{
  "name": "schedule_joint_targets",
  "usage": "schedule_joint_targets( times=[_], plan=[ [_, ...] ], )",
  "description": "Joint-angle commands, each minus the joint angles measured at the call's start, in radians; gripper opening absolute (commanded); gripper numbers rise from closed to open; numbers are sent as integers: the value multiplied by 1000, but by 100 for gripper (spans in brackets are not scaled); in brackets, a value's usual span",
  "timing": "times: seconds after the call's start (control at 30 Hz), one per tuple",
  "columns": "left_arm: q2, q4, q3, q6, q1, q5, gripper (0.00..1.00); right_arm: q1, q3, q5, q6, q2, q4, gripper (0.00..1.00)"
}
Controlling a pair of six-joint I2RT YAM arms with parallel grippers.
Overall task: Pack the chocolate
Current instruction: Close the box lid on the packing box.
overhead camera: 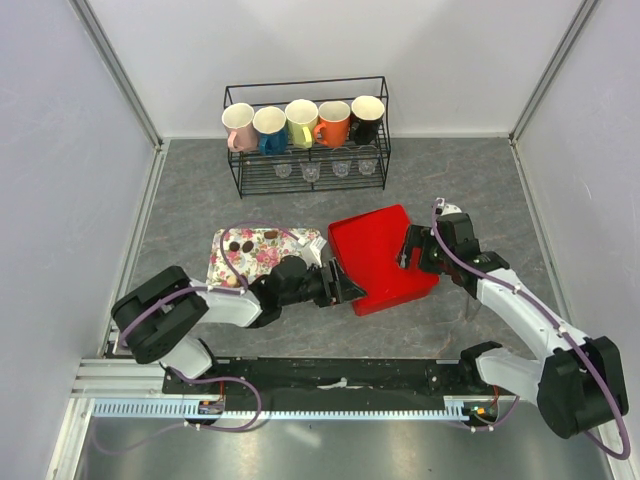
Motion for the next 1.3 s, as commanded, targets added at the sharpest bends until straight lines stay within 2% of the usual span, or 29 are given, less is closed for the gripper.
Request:
schedule_joint_targets(
  times=[0.0,0.37,0.7,0.83,0.97,1.27],
  plan=[
    [-58,-36,37,62,-6,-54,75,6,34,14,18,-23,2,98],
    [-96,-106,50,112,-6,-87,75,-5,-8,105,33,-6,5,98],
    [-131,-165,55,139,-6,-125,76,-14,20,143,50,-114,-35,98],
    [-143,-228,81,161,3,-157,75,-28,20,151,50,-126,-70,91],
    [-153,-297,132,159,38,-180,75,-44,-19,68,27,-106,-7,78],
    [-98,-357,245,185,120,-203,76,-144,-62,-136,53,-40,208,73]
  ],
)
